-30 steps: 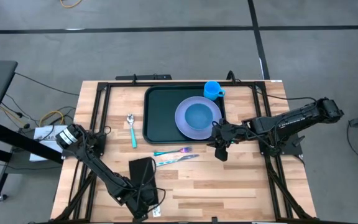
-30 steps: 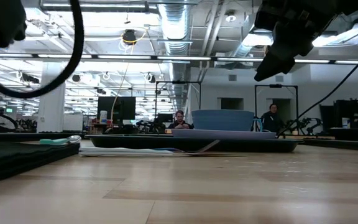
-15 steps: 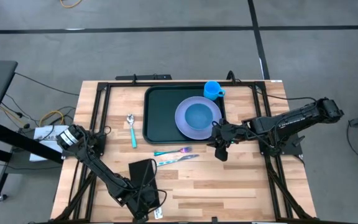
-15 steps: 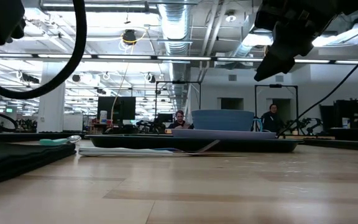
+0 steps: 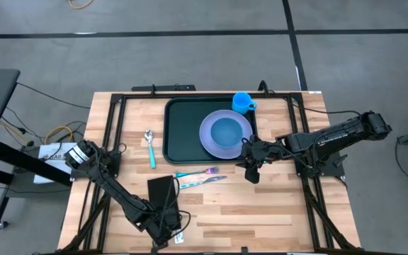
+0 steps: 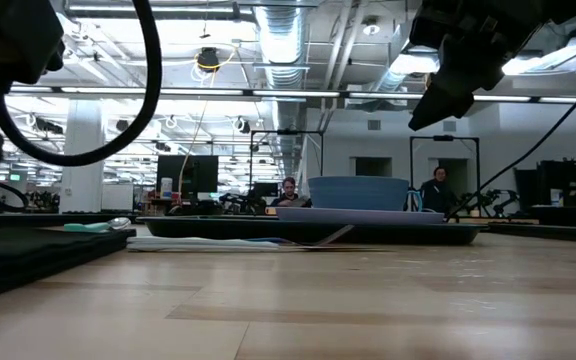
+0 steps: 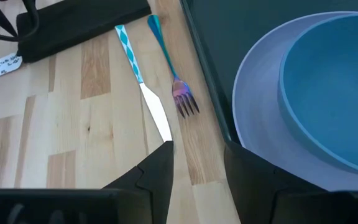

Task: Set up tray
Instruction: Put the black napkin to the left of the purple plate on the black serving tray

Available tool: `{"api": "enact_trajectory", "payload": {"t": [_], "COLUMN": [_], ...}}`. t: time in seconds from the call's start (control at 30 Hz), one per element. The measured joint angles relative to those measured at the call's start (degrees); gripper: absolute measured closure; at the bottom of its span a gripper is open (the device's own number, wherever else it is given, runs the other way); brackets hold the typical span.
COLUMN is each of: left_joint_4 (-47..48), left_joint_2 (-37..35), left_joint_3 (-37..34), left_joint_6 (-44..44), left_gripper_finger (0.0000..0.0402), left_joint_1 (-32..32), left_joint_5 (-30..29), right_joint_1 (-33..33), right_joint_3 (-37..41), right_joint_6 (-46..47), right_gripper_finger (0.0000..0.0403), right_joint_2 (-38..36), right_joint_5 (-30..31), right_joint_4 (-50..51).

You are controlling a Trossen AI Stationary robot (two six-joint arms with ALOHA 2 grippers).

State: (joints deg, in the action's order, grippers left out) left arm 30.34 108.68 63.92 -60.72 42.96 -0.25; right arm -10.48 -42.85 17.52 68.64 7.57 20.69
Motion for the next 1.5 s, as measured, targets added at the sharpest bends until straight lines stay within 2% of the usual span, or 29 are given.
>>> {"api": "enact_trajectory", "payload": {"t": [0.8, 0.97, 1.33, 1.5], "left_joint_4": [9.8, 11.7, 11.5, 11.2], "left_joint_2": [-0.2, -0.2, -0.2, -0.2], "left_joint_3": [0.2, 0.2, 0.1, 0.1], "left_joint_6": [1.6, 1.6, 3.4, 3.5], "left_gripper_finger": [0.0244, 0.0271, 0.0361, 0.0385], "left_joint_1": [-2.6, -3.0, -3.5, -3.5], "left_joint_5": [0.1, -0.5, -1.7, -1.8], "right_joint_1": [0.0, 0.0, 0.0, 0.0], "right_joint_3": [0.0, 0.0, 0.0, 0.0], "right_joint_6": [-0.1, -0.1, -0.1, -0.1], "right_gripper_finger": [0.0269, 0.027, 0.027, 0.0269], "right_joint_2": [0.0, 0.0, 0.0, 0.0], "right_joint_5": [0.0, 0.0, 0.0, 0.0], "right_joint_4": [-0.2, -0.2, -0.2, -0.2]}}
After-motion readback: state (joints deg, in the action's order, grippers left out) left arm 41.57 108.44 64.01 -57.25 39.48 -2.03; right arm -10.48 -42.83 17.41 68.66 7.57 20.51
